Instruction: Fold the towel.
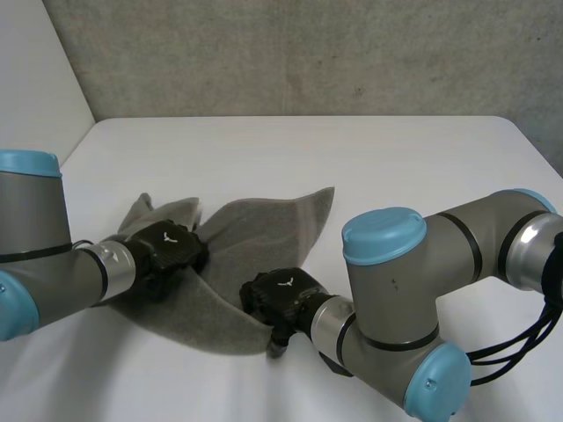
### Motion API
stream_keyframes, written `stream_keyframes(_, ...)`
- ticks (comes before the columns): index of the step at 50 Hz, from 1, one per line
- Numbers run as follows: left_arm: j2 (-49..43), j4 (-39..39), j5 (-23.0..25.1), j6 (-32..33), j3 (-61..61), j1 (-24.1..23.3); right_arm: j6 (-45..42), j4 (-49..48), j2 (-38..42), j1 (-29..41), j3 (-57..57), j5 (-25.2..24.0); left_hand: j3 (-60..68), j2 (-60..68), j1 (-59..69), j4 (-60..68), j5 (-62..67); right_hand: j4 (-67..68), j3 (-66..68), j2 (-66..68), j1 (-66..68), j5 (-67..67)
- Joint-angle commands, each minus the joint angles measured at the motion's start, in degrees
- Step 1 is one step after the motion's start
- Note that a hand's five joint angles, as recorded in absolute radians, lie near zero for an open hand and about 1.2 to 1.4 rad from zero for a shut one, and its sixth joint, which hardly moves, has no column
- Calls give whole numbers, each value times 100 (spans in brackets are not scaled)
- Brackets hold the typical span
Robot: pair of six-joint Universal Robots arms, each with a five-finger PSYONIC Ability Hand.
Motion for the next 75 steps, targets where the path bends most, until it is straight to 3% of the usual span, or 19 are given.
stream_keyframes(1,42,305,-422,-22,123,-16,-2,-116,192,1,-67,18,2266,2265,2277,2267,3306,1179,700,1219,1159,1175)
stream_keyframes(6,33,498,-615,-13,246,-86,-2,-125,271,-17,-199,27,3946,3945,3957,3947,4986,3743,3264,3782,3722,3739)
stream_keyframes(12,60,937,-844,-65,657,-209,-10,-160,79,-87,-699,70,4136,4135,4147,4137,5176,3752,3273,3792,3732,3748)
stream_keyframes(16,69,1413,-932,-162,1169,-420,-107,-649,-683,-498,-1349,342,4136,4135,4147,4137,5176,3752,3273,3792,3732,3748)
stream_keyframes(18,130,2278,-1194,-503,1676,-665,-151,-1035,-1026,-761,-1490,439,4136,4135,4147,4137,5176,3752,3273,3792,3732,3748)
stream_keyframes(21,218,2836,-1363,-778,1811,-798,-335,-2262,-1616,-1132,-1509,562,4136,4135,4147,4137,5176,3752,3273,3792,3732,3748)
stream_keyframes(22,383,3489,-1528,-1091,1880,-868,-423,-3000,-1836,-1220,-1396,537,4136,4135,4147,4137,5176,3752,3273,3792,3732,3748)
stream_keyframes(23,594,4113,-1713,-1442,1863,-912,-424,-3007,-1838,-1221,-1395,536,4136,4135,4147,4137,5176,3752,3273,3792,3732,3748)
stream_keyframes(24,596,4120,-1714,-1446,1863,-912,-563,-3573,-2021,-1317,-1273,476,4136,4135,4147,4137,5176,3752,3273,3792,3732,3748)
stream_keyframes(26,867,4951,-2047,-2067,1741,-947,-730,-3779,-2101,-1335,-1193,344,4136,4135,4147,4137,5176,3752,3273,3792,3732,3748)
stream_keyframes(30,956,5008,-2276,-2359,1478,-956,-1362,-3098,-1997,-1397,-1149,-306,4136,4135,4147,4137,5176,3752,3273,3792,3732,3748)
stream_keyframes(39,851,4542,-2295,-2412,231,-1079,-2331,-1592,-1363,-1441,-1017,-527,4136,4135,4147,4137,5176,3752,3273,3792,3732,3748)
stream_keyframes(44,851,4375,-2260,-2386,-464,-1114,-2981,-740,-854,-1441,-929,-316,4136,4135,4147,4137,5176,3752,3273,3792,3732,3748)
stream_keyframes(51,719,4269,-2084,-2333,-1099,-1246,-3596,-397,-327,-1388,-569,606,4136,4135,4147,4137,5176,3752,3273,3792,3732,3748)
stream_keyframes(63,701,3926,-2075,-2280,-1257,-1422,-3517,-397,-203,-1441,-111,739,4136,4135,4147,4137,5176,3752,3273,3792,3732,3748)
stream_keyframes(65,710,3926,-2084,-2281,-1266,-1422,-3386,-397,-273,-1458,37,730,4136,4135,4147,4137,5176,181,-298,220,160,177)
stream_keyframes(66,728,3926,-2084,-2281,-1274,-1422,-3386,-397,-273,-1458,38,730,4136,4135,4147,4137,5176,159,-320,198,138,155)
stream_keyframes(67,728,3926,-2084,-2281,-1274,-1422,-3229,-388,-343,-1493,99,721,4136,4135,4147,4137,5176,-924,-1403,-885,-945,-928)
stream_keyframes(75,886,3891,-2119,-2272,-1424,-1360,-1780,-353,-1063,-2028,284,265,4136,4135,4147,4137,5176,-1625,-2104,-1585,-1645,-1629)
